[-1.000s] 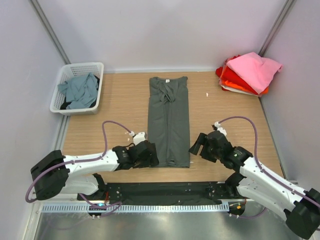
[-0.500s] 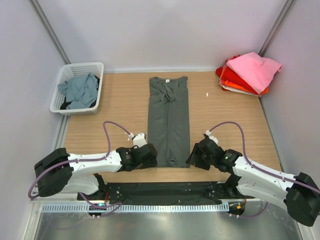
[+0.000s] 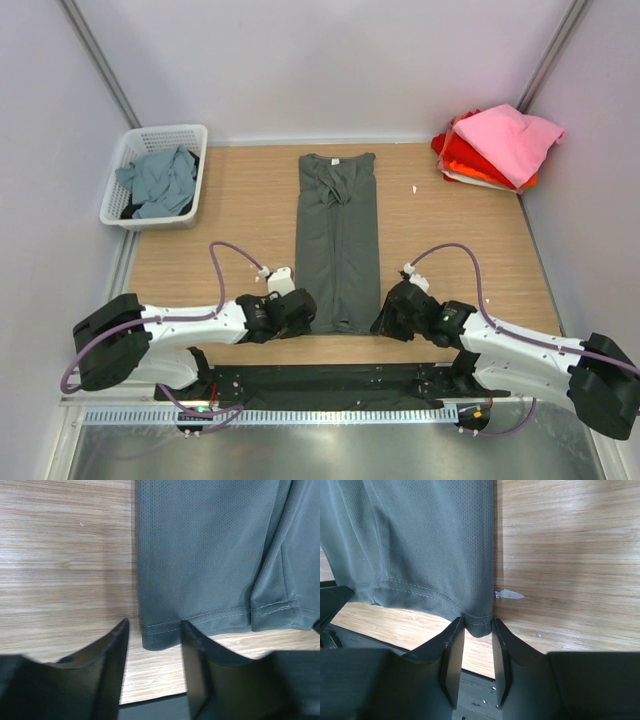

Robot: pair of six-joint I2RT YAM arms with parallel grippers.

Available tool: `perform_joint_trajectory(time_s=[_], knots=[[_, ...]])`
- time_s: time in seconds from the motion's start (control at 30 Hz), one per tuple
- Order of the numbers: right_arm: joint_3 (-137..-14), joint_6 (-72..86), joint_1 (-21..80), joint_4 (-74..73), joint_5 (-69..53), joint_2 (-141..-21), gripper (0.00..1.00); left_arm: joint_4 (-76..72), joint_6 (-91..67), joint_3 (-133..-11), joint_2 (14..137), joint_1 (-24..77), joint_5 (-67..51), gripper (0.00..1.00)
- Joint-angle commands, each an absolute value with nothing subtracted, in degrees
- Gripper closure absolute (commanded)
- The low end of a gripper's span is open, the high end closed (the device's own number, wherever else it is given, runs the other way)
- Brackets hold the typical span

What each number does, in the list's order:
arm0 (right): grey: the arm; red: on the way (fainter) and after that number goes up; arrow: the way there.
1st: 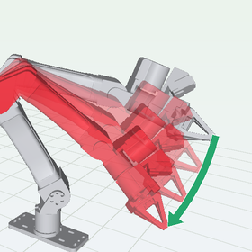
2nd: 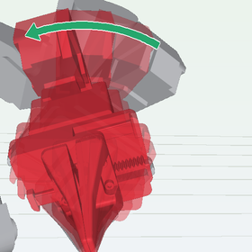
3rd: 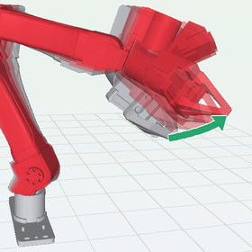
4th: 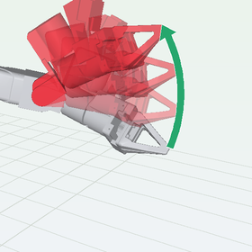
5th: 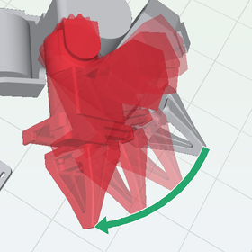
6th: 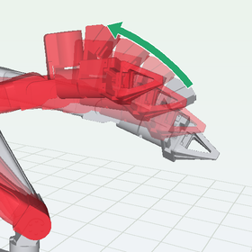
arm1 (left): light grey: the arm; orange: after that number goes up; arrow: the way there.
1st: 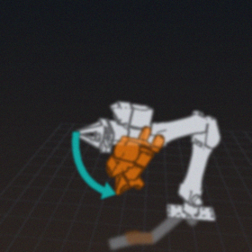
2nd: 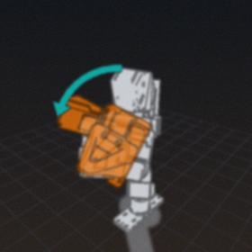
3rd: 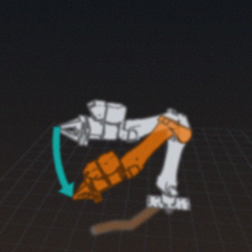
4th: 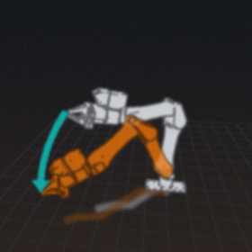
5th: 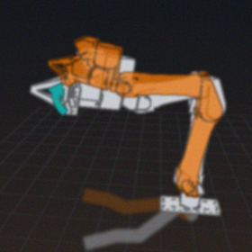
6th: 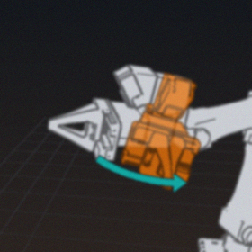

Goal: Fold and stack the t-shirts
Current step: Fold the tshirt

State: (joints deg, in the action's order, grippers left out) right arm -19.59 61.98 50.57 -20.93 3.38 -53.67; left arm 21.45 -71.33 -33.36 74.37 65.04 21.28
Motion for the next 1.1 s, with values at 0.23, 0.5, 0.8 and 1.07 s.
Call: perform_joint_trajectory(time_s=[0.23, 0.5, 0.8, 1.07], knots=[[-19.2, 61.9, 51.0, -19.0, 7.3, -54.1, 0.78, 23.5, -69.7, -35.5, 77.1, 65.9, 22.9, 0.82], [-21.1, 61.7, 51.1, -24.5, 8.9, -49.7, 0.99, 25.0, -70.6, -35.3, 74.2, 66.8, 23.3, 1.00], [-37.7, 58.3, 51.0, -31.3, 11.9, -53.2, 0.99, 38.7, -66.3, -49.3, 69.6, 66.5, 28.1, 1.00], [-55.0, 48.2, 46.5, -35.2, 17.8, -67.0, 0.99, 41.2, -54.3, -60.5, 74.5, 54.4, 24.2, 1.00]])
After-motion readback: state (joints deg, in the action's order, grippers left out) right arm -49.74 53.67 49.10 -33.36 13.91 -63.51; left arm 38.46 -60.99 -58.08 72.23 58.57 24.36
